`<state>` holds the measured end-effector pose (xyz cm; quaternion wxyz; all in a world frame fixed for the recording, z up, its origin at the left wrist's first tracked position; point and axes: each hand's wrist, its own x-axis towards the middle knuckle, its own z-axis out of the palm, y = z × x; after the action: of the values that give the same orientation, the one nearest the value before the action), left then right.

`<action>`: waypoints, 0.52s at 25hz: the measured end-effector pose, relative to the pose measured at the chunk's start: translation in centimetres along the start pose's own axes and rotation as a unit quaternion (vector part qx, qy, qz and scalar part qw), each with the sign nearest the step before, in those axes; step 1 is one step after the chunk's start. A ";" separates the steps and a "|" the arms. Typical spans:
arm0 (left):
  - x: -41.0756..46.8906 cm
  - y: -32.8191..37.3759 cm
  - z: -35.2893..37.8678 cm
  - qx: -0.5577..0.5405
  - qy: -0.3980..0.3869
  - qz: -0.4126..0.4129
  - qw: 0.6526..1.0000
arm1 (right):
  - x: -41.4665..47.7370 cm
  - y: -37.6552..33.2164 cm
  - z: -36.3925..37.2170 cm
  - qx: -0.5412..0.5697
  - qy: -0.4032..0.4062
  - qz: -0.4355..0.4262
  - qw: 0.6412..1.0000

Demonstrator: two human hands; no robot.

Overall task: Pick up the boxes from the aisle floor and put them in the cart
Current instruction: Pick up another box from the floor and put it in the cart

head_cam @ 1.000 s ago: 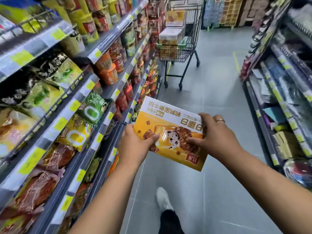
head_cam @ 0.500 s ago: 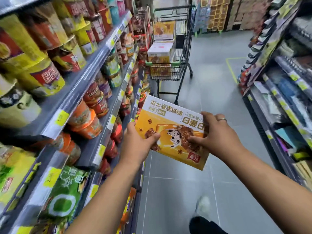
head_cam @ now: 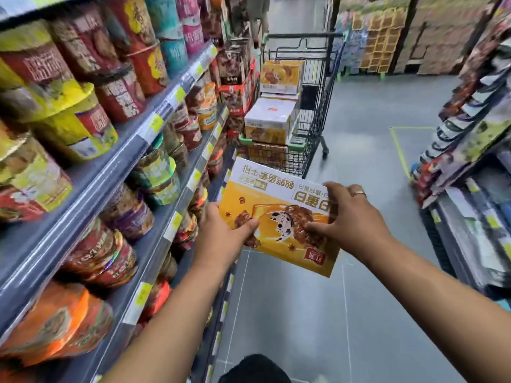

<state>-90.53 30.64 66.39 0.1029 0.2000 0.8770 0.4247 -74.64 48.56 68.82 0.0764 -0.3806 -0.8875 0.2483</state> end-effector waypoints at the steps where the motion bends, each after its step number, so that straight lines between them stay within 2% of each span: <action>1: 2.2 0.6 0.6 0.007 0.005 0.000 1.000 | 2.6 -0.1 -0.3 -0.005 -0.001 -0.001 1.000; 9: 24.8 3.5 6.9 0.024 -0.015 -0.002 1.000 | 25.0 -0.8 1.1 -0.017 0.016 0.002 1.000; 13: 35.9 5.4 10.1 0.018 -0.053 0.006 0.998 | 35.3 -1.4 0.7 -0.016 0.026 0.035 0.999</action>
<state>-117.81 56.47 64.02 0.1427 0.2292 0.8767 0.3982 -100.46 72.64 67.03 0.0850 -0.4191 -0.8750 0.2267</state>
